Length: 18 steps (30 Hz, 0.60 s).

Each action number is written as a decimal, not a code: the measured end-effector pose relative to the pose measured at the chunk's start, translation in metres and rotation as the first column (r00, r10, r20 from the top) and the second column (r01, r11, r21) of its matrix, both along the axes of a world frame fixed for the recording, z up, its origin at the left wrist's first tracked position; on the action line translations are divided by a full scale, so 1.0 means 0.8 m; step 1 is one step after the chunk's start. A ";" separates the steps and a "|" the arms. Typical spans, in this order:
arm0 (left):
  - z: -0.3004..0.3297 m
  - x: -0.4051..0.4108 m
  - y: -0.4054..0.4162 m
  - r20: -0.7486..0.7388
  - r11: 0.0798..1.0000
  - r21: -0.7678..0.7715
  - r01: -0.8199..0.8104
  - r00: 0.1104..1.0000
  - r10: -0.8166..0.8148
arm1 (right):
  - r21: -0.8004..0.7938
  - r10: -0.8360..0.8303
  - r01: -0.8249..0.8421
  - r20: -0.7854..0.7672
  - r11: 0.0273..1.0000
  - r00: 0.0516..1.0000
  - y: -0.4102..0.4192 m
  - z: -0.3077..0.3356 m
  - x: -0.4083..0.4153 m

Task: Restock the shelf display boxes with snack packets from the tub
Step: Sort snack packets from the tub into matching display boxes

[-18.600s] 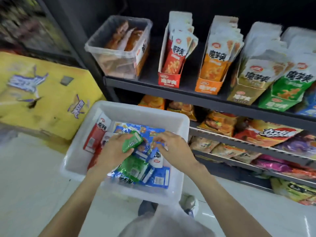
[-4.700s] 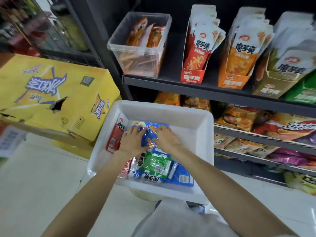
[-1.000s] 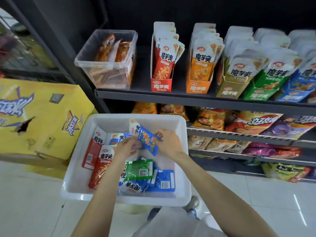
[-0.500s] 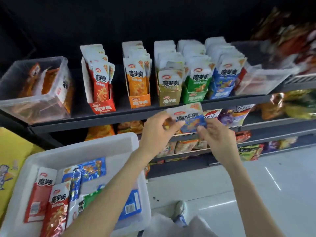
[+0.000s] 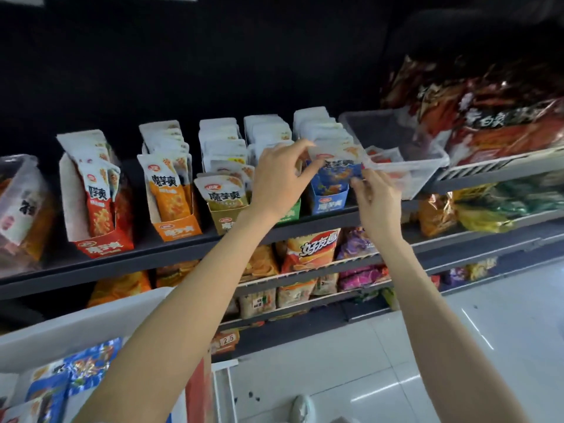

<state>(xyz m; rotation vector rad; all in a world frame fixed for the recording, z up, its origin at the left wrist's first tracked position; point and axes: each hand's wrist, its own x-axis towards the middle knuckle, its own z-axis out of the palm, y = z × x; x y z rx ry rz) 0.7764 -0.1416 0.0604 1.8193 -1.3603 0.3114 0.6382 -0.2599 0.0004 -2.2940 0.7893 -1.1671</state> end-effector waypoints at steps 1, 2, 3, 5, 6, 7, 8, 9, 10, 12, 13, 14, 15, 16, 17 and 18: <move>-0.001 0.003 -0.002 0.038 1.000 0.007 -0.025 0.999 0.025 | -0.003 0.006 -0.006 -0.026 1.000 1.000 -0.005 -0.004 0.003; -0.003 0.006 -0.004 0.079 0.999 0.011 -0.053 0.996 0.052 | -0.015 0.012 -0.013 -0.054 1.000 0.998 -0.009 -0.009 0.006; -0.004 0.009 -0.005 0.121 0.997 0.017 -0.080 0.990 0.077 | -0.031 0.010 -0.013 -0.078 0.999 0.997 -0.012 -0.013 0.009; -0.006 0.011 -0.009 0.217 0.991 0.036 -0.132 0.969 0.121 | -0.048 -0.021 0.016 -0.103 0.999 0.994 -0.016 -0.020 0.012; -0.006 0.011 -0.011 0.268 0.986 0.041 -0.159 0.953 0.143 | -0.053 -0.040 0.035 -0.098 0.998 0.994 -0.017 -0.021 0.013; -0.003 0.012 -0.014 0.311 0.983 0.043 -0.181 0.937 0.159 | -0.056 -0.055 0.050 -0.087 0.997 0.995 -0.018 -0.022 0.014; 0.001 0.013 -0.018 0.337 0.981 0.043 -0.192 0.927 0.166 | -0.053 -0.063 0.059 -0.074 0.997 0.995 -0.018 -0.021 0.016; 0.006 0.014 -0.021 0.343 0.980 0.044 -0.193 0.925 0.167 | -0.038 -0.064 0.062 -0.063 0.997 0.996 -0.018 -0.019 0.018; 0.011 0.016 -0.022 0.335 0.981 0.047 -0.190 0.928 0.163 | -0.017 -0.059 0.058 -0.060 0.998 0.996 -0.017 -0.018 0.021; 0.016 0.022 -0.024 0.303 0.980 0.086 -0.178 0.942 0.145 | 0.018 -0.047 0.049 -0.080 0.999 0.996 -0.018 -0.016 0.024; 0.016 0.024 -0.025 0.284 0.975 0.136 -0.173 0.950 0.129 | 0.016 -0.050 0.052 -0.110 0.998 0.993 -0.019 -0.016 0.025; 0.014 0.026 -0.025 0.270 0.966 0.192 -0.171 0.956 0.115 | 0.002 -0.060 0.061 -0.147 0.998 0.987 -0.020 -0.017 0.025; 0.012 0.028 -0.026 0.267 0.957 0.233 -0.174 0.957 0.110 | -0.017 -0.073 0.072 -0.182 0.997 0.981 -0.020 -0.017 0.025; 0.011 0.029 -0.027 0.278 0.950 0.251 -0.184 0.954 0.111 | -0.034 -0.087 0.081 -0.203 0.996 0.975 -0.019 -0.017 0.025; 0.011 0.029 -0.028 0.294 0.946 0.257 -0.196 0.949 0.116 | -0.040 -0.099 0.093 -0.205 0.995 0.974 -0.016 -0.016 0.025; 0.013 0.030 -0.030 0.309 0.943 0.261 -0.208 0.943 0.123 | -0.031 -0.111 0.107 -0.187 0.994 0.976 -0.011 -0.015 0.025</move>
